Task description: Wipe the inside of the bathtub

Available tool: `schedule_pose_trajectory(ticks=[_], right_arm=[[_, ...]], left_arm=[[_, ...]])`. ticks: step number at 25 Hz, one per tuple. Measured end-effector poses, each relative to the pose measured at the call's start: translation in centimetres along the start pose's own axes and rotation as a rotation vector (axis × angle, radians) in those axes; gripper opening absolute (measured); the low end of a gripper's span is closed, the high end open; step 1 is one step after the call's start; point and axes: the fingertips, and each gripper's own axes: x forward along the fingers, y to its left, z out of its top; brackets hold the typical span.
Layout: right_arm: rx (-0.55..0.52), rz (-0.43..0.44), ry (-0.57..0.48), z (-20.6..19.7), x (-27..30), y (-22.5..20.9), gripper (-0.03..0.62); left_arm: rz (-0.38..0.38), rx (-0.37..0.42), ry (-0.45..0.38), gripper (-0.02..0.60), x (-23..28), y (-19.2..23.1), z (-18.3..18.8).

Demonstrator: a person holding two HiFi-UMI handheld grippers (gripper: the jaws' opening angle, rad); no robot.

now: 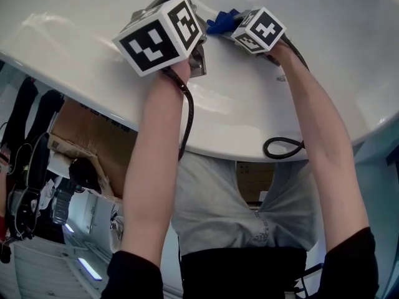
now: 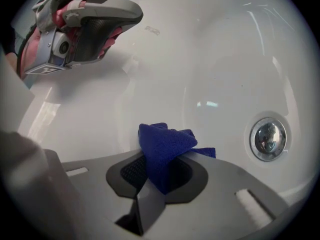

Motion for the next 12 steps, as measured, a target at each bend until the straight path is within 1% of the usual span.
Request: schedule_pose_trajectory(ticks=[7, 12], right_arm=[[0.008, 0.04, -0.013, 0.0, -1.7, 4.4, 0.072], [-0.019, 0.056, -0.014, 0.1, -3.0, 7.9, 0.072]], left_arm=[[-0.003, -0.016, -0.011, 0.002, -2.7, -0.8, 0.6], [-0.011, -0.009, -0.013, 0.002, -4.8, -1.5, 1.0]])
